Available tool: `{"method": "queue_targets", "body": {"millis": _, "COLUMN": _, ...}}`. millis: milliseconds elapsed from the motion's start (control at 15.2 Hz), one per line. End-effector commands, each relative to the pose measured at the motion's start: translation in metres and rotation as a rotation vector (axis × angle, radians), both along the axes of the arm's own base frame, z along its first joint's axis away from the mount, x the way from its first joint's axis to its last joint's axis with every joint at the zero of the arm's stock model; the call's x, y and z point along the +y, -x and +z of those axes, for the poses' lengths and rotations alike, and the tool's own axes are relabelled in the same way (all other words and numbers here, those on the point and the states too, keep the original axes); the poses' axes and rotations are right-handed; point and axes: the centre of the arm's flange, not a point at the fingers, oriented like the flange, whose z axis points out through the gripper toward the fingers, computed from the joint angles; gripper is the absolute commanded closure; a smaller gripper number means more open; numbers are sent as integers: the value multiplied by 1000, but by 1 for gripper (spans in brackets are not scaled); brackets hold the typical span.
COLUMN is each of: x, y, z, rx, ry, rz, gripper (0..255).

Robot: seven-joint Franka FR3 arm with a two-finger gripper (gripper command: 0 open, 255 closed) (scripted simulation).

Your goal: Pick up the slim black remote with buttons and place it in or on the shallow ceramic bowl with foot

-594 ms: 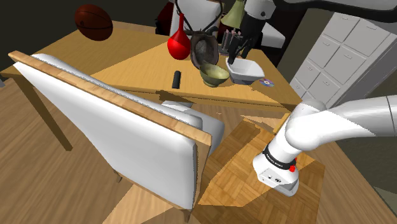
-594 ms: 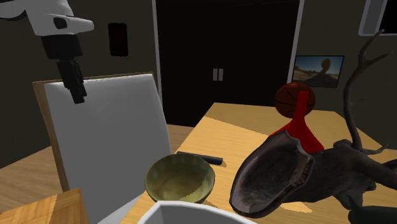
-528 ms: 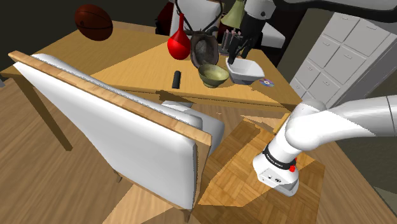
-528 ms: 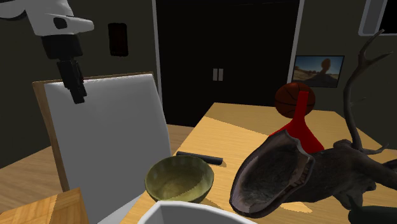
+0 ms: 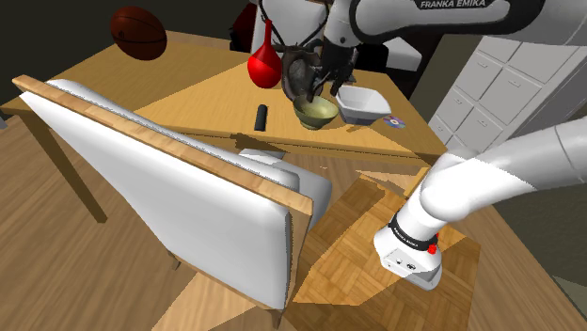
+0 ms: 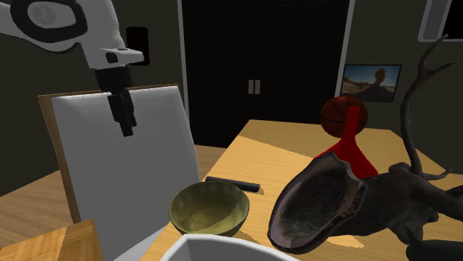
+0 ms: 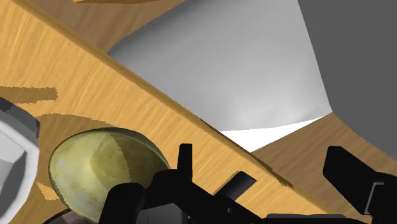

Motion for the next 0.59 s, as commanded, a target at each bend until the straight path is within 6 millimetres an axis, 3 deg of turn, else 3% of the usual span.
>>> {"method": "queue_targets", "body": {"millis": 0, "x": 6, "y": -22, "z": -15, "rx": -8, "ry": 3, "rz": -47, "gripper": 0}}
{"method": "queue_targets", "body": {"millis": 528, "x": 9, "y": -109, "z": -75, "rx": -32, "ry": 16, "rz": -230, "gripper": 0}}
